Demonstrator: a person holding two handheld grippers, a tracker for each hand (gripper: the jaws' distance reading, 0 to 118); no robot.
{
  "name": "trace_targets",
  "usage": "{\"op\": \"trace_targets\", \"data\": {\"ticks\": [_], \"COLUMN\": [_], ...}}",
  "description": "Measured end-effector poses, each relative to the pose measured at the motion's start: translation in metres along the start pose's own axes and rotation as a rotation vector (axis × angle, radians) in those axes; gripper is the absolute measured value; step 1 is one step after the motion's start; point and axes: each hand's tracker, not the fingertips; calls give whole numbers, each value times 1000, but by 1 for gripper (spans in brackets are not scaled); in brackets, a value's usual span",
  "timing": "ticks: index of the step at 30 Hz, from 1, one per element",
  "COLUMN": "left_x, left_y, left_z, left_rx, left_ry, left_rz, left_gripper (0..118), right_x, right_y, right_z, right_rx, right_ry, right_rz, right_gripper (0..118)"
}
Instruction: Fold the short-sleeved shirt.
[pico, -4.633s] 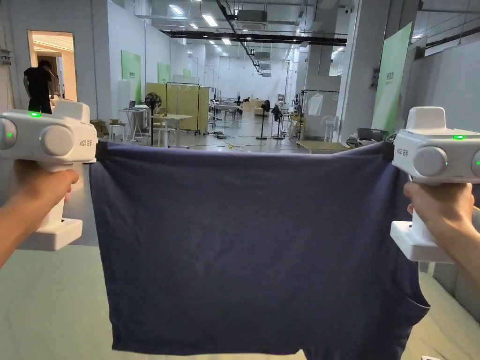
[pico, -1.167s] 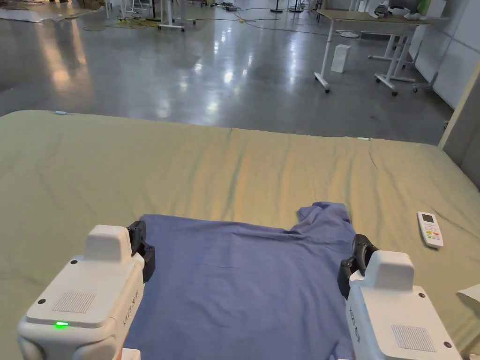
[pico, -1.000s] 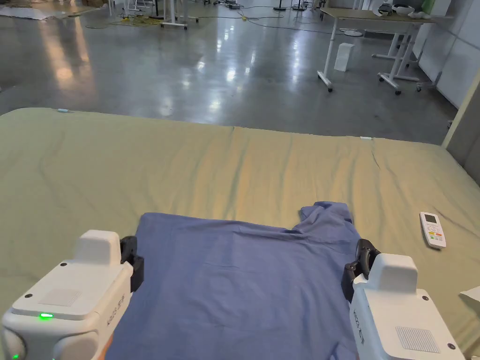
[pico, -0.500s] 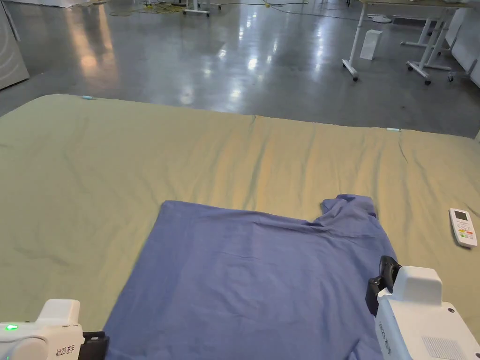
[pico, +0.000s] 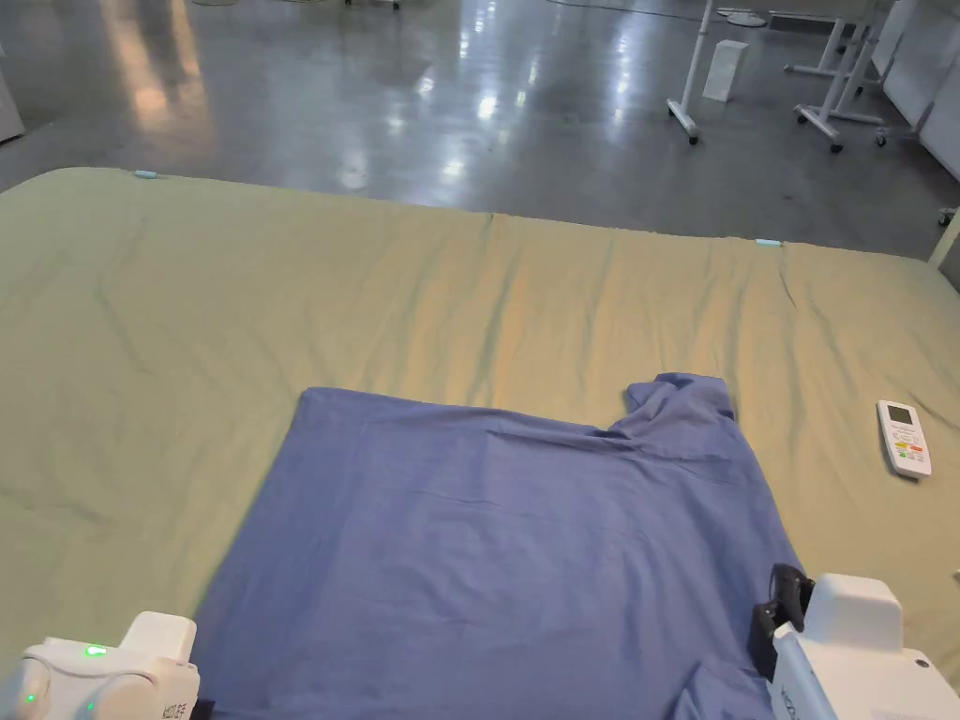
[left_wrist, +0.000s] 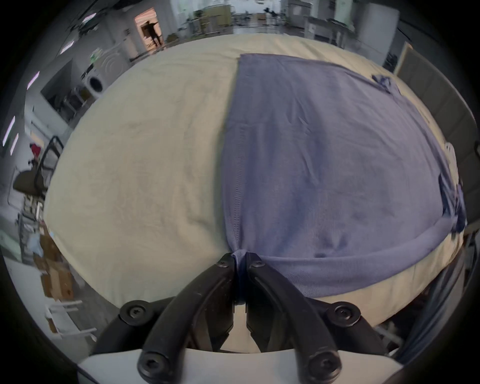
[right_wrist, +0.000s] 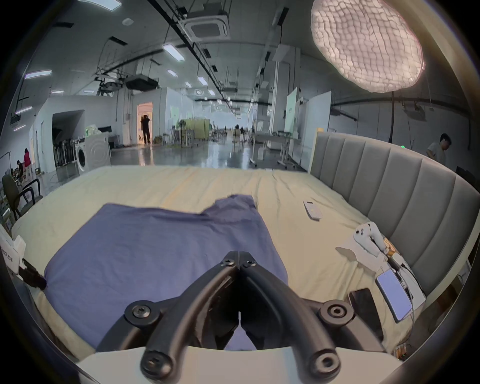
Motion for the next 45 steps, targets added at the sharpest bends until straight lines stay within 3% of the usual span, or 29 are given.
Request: {"op": "trace_targets", "data": {"ticks": [4, 5, 6, 8, 14, 18, 20, 23, 24, 29, 35, 45], "left_x": [-10, -10, -10, -11, -10, -10, -11, -14, -15, -18, -33, -42], "left_y": [-2, -4, -5, -5, -8, -8, -9, -11, -11, -13, 0, 81], "left_z": [2, 5, 6, 7, 9, 8, 8, 9, 9, 15, 42, 51], "left_rx": [12, 16, 20, 27, 31, 32, 32, 37, 39, 66, 224, 352], "left_ry": [-18, -19, -19, -20, -21, -17, -21, -31, -35, -55, -150, -126], "left_rz": [55, 52, 49, 48, 48, 37, 40, 51, 55, 68, 159, 183], "left_gripper": [7, 7, 7, 7, 7, 7, 7, 7, 7, 7, 6, 6], "right_x": [29, 35, 42, 52, 62, 60, 55, 50, 50, 53, 62, 62], "right_y": [-11, -13, -18, -28, -66, -100, -93, -100, -100, -96, -59, 14], "right_z": [-1, -1, 0, 1, -1, -19, -14, -16, -16, -10, 2, -51], "right_rx": [-167, -195, -242, -334, -569, -658, -693, -658, -653, -638, -521, -383], "right_ry": [28, 29, 28, 13, 34, 65, 110, 116, 136, 119, 118, 115], "right_rz": [-21, -32, -22, 1, 30, 11, -12, -28, -54, -34, -55, -81], "right_gripper": [2, 11, 33, 59, 71, 67, 41, 12, 9, 7, 7, 7]}}
